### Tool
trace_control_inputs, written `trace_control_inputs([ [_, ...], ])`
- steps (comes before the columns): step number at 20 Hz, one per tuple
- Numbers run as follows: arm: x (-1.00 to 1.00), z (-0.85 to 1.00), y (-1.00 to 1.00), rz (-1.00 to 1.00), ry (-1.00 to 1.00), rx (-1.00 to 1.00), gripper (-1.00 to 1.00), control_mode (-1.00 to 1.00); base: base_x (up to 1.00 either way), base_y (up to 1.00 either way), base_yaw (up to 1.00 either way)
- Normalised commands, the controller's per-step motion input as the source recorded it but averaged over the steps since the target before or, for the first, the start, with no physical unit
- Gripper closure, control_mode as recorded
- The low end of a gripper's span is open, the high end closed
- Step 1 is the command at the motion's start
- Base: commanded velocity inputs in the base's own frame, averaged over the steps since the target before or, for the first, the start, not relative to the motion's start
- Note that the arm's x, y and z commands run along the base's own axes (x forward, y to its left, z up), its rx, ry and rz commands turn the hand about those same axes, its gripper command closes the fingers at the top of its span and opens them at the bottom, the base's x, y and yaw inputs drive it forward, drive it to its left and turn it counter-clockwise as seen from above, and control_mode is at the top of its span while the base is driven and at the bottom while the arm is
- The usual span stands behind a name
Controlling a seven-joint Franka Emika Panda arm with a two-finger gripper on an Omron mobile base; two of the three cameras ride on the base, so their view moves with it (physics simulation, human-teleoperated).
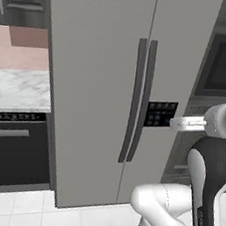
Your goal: Take the cupcake and donut from the fridge and place them on the empty tray on the dining counter.
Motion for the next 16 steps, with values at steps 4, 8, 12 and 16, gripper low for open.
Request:
trace_control_inputs([
  [4, 0.0, 0.0, 0.0, 0.0, 0.0, 0.0, -1.0, 1.0, 0.09, 0.12, 0.0],
  [8, 0.0, 0.0, 0.0, 0.0, 0.0, 0.0, -1.0, 1.0, -0.34, 0.14, 0.0],
  [12, 0.0, 0.0, 0.0, 0.0, 0.0, 0.0, -1.0, 1.0, -0.39, 0.0, 0.0],
  [16, 0.0, -0.02, 0.0, 0.0, 0.0, 0.01, -1.0, -1.0, 0.0, -0.02, 0.0],
])
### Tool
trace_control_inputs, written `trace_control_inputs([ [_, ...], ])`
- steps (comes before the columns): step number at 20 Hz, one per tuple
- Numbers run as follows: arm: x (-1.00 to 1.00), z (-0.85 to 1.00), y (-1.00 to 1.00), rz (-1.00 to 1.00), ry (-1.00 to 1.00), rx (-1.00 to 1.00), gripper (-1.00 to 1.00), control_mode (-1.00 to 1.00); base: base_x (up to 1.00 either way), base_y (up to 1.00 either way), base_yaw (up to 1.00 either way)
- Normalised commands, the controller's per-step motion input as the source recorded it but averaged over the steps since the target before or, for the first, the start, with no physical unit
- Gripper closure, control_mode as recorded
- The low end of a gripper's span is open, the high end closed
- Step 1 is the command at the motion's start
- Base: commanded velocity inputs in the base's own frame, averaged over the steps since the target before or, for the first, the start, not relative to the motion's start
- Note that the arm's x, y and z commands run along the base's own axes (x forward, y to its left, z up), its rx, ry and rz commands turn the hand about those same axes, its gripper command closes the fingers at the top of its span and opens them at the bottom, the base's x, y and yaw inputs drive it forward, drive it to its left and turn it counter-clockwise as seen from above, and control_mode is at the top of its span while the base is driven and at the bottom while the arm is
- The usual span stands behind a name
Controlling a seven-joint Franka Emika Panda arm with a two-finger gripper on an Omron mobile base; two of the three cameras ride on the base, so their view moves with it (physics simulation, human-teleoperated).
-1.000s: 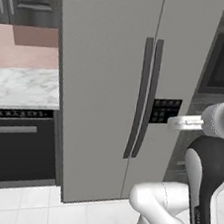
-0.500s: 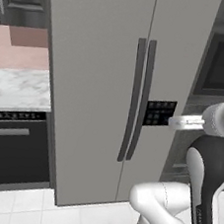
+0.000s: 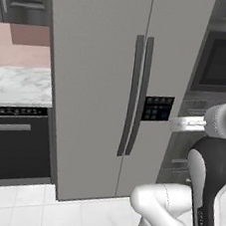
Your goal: Take the cupcake and donut from the fridge and place them on the empty tray on the dining counter.
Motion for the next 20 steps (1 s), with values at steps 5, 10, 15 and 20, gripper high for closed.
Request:
trace_control_inputs([
  [5, 0.76, -0.23, 0.0, 0.0, 0.01, 0.01, -1.0, -1.0, 0.0, 0.0, 0.0],
  [10, 1.0, -0.32, 0.0, 0.0, 0.04, 0.0, -1.0, -1.0, 0.0, 0.0, 0.0],
  [15, 1.0, -0.4, 0.0, 0.0, 0.06, 0.0, -1.0, -1.0, 0.0, 0.0, 0.0],
  [20, 0.94, -0.13, 0.0, 0.0, 0.09, 0.0, -1.0, -1.0, 0.0, 0.0, 0.0],
])
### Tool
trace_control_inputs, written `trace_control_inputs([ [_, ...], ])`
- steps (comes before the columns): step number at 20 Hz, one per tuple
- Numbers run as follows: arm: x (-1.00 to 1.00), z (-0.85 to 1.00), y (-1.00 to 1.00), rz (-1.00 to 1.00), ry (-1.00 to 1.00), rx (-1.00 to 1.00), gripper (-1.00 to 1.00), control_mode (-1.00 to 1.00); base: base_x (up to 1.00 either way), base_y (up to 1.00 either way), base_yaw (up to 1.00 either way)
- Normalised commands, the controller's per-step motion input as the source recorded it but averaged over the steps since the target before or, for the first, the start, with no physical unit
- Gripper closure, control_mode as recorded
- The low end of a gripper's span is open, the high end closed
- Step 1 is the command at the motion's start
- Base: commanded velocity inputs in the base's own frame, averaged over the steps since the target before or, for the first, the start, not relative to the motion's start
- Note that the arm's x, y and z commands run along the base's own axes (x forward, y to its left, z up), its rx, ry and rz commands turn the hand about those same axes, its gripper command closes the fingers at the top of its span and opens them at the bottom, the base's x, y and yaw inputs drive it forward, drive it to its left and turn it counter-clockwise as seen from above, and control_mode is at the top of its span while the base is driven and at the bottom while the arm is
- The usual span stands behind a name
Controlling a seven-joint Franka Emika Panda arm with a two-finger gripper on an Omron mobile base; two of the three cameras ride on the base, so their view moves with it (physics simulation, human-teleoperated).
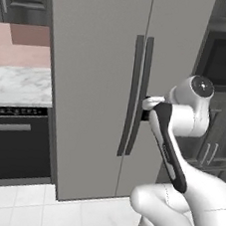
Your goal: Take the cupcake and donut from the fridge and place them on the empty tray on the dining counter.
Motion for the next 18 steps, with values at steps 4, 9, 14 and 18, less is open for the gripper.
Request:
trace_control_inputs([
  [4, 0.78, -0.15, 0.0, 0.0, 0.0, 0.0, -1.0, -1.0, 0.0, 0.0, 0.0],
  [9, 0.61, -0.08, 0.01, 0.0, 0.0, 0.0, -1.0, -1.0, 0.0, 0.0, 0.0],
  [14, 0.6, -0.16, 0.0, 0.0, 0.0, 0.0, -1.0, -1.0, 0.0, 0.0, 0.0],
  [18, 0.46, -0.08, 0.0, 0.0, 0.0, 0.0, -1.0, -1.0, 0.0, 0.0, 0.0],
])
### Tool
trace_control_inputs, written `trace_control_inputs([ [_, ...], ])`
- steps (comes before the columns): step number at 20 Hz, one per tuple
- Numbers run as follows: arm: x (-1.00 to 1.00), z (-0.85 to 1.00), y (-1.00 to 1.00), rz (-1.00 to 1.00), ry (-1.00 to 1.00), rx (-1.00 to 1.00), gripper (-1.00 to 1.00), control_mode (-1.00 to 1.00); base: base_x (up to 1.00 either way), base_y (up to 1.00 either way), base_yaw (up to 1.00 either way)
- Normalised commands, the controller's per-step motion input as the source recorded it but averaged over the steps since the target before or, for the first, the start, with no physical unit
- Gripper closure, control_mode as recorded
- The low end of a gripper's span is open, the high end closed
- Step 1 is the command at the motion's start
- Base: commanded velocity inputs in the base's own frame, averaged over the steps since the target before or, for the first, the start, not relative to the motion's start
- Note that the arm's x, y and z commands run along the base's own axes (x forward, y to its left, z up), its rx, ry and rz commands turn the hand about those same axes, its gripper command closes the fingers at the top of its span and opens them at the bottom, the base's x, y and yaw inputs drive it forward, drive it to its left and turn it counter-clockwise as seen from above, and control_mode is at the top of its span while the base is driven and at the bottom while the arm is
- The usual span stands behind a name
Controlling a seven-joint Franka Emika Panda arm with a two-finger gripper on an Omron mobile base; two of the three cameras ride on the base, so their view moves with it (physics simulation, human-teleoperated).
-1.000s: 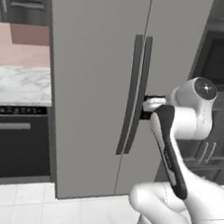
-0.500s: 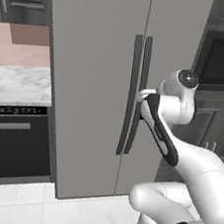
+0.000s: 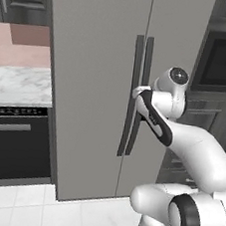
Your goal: Take the cupcake and donut from the fridge and place them on the empty tray on the dining counter.
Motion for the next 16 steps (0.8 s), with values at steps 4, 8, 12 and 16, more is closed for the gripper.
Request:
trace_control_inputs([
  [4, 0.45, -0.11, 0.02, 0.0, 0.0, 0.0, -1.0, -1.0, 0.0, 0.0, 0.0],
  [8, 0.41, -0.06, 0.07, 0.0, 0.0, 0.0, -1.0, -1.0, 0.0, 0.0, 0.0],
  [12, 0.45, -0.13, 0.09, 0.0, 0.0, 0.0, -1.0, -1.0, 0.0, 0.0, 0.0],
  [16, 0.56, -0.25, 0.05, 0.0, 0.0, 0.0, -1.0, -1.0, 0.0, 0.0, 0.0],
])
